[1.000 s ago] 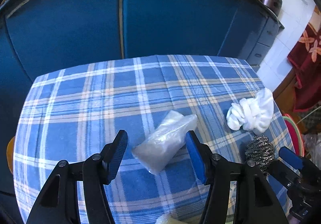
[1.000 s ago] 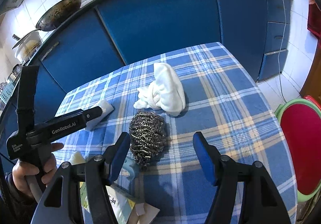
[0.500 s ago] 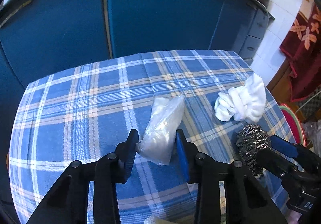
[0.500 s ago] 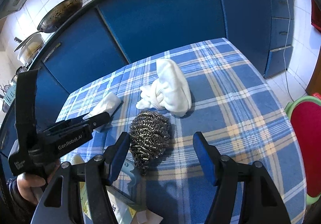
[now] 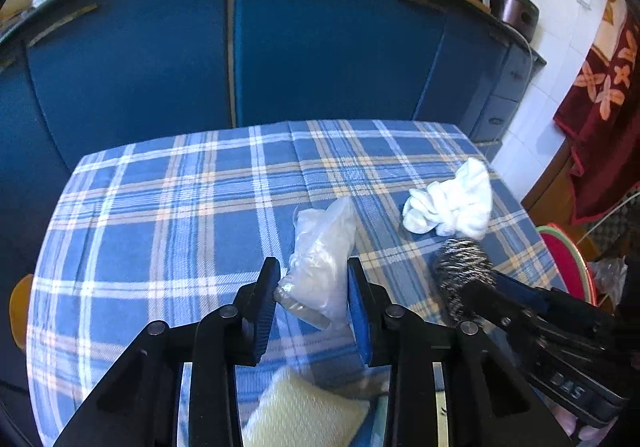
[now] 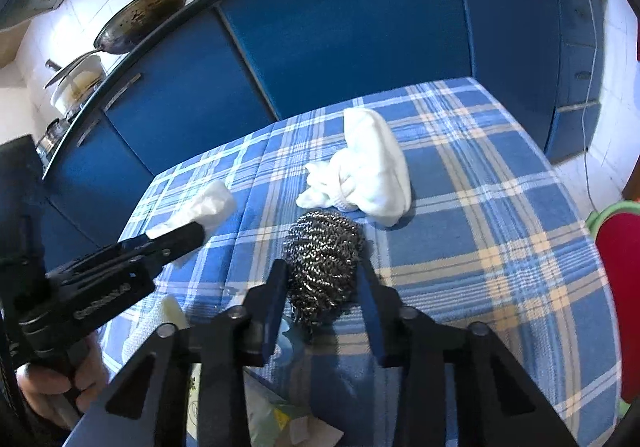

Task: Collect trash
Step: 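Grasp the clear plastic bag with left tool while right tool grasps the steel wool scrubber, then carry the plastic bag and steel wool scrubber over the red basin, then open both tools to drop the bag and scrubber into the basin, then move both open tools back from the basin toward the sponge and box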

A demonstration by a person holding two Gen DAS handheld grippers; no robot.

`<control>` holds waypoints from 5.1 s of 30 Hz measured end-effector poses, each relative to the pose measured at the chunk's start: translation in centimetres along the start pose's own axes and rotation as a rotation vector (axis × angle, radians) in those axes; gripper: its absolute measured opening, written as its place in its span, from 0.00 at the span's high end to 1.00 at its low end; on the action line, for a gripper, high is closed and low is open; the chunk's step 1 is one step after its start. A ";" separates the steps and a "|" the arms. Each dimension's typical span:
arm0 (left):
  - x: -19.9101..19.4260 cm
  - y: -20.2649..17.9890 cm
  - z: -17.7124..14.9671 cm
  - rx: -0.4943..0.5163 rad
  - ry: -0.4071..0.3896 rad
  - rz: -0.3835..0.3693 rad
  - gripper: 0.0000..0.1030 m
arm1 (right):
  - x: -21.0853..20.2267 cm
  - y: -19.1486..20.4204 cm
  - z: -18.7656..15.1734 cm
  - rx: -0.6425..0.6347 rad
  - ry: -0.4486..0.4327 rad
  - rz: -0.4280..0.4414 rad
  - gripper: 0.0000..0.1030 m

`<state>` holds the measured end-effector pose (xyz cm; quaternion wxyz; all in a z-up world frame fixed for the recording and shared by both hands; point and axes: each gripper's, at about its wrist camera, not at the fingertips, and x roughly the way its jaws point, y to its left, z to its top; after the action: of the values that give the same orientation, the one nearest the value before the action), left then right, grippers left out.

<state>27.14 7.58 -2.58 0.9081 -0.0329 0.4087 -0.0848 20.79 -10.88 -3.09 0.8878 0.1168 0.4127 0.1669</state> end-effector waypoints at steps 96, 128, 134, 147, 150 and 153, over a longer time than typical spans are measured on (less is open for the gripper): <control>3.8 -32.3 -4.8 0.320 0.144 -0.269 0.66 | -17.1 -24.8 -8.0 0.372 -0.128 -0.322 0.70; -0.9 -26.2 -3.9 0.165 0.100 -0.228 0.47 | -18.5 -21.8 -7.8 0.366 -0.178 -0.245 0.45; -2.9 -22.7 -4.3 0.109 0.079 -0.180 0.47 | -18.5 -19.4 -7.5 0.322 -0.177 -0.211 0.44; -6.8 -14.3 -5.6 -0.017 0.031 -0.048 0.46 | -17.2 -13.2 -6.9 0.212 -0.157 -0.131 0.39; -7.7 -11.9 -5.9 -0.044 0.020 -0.012 0.46 | -16.6 -11.8 -6.8 0.188 -0.146 -0.119 0.38; -8.5 -9.7 -6.2 -0.062 0.012 0.027 0.46 | -15.9 -10.4 -6.8 0.166 -0.133 -0.107 0.37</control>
<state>15.74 -0.33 0.79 0.9053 -0.0549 0.4169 -0.0602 8.00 -26.22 0.08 0.9082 0.1788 0.3707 0.0765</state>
